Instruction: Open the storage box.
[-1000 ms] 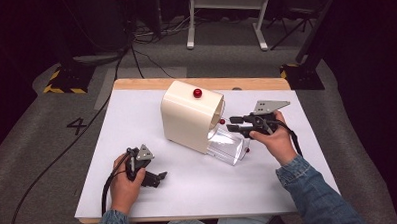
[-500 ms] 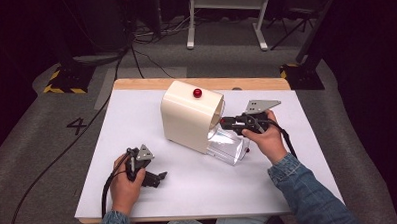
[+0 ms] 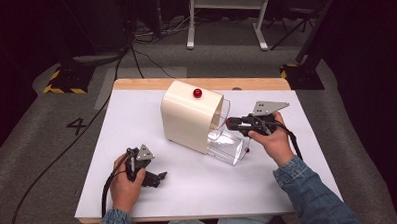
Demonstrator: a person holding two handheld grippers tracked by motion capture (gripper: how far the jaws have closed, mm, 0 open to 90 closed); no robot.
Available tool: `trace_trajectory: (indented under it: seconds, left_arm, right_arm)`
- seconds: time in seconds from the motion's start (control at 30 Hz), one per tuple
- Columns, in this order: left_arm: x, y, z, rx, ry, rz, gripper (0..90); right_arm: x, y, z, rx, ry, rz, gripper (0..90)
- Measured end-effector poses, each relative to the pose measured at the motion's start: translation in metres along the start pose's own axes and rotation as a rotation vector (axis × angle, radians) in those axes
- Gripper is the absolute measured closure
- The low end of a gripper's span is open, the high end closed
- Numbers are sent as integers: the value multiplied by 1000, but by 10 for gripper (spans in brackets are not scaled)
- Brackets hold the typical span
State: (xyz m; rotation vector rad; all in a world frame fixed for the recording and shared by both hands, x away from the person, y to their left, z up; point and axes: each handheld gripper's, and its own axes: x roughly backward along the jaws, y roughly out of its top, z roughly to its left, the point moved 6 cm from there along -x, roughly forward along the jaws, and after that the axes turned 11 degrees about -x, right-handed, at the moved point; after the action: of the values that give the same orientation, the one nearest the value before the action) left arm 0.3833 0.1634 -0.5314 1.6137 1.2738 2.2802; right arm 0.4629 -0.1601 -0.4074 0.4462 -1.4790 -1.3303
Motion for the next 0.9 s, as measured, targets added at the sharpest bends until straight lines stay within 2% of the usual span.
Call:
trace_trajectory:
  seconds: [0.2,0.6,0.9]
  left_arm:
    - [0,0,0,-1,-1,2,0]
    - [0,0,1,-2,-4,7,0]
    - [0,0,1,-2,-2,5,0]
  right_arm:
    - [20,-8,0,-10,-14,-7,746]
    - [46,-20,0,-21,-40,-14,745]
    - [51,-28,-4,-26,-44,-6,743]
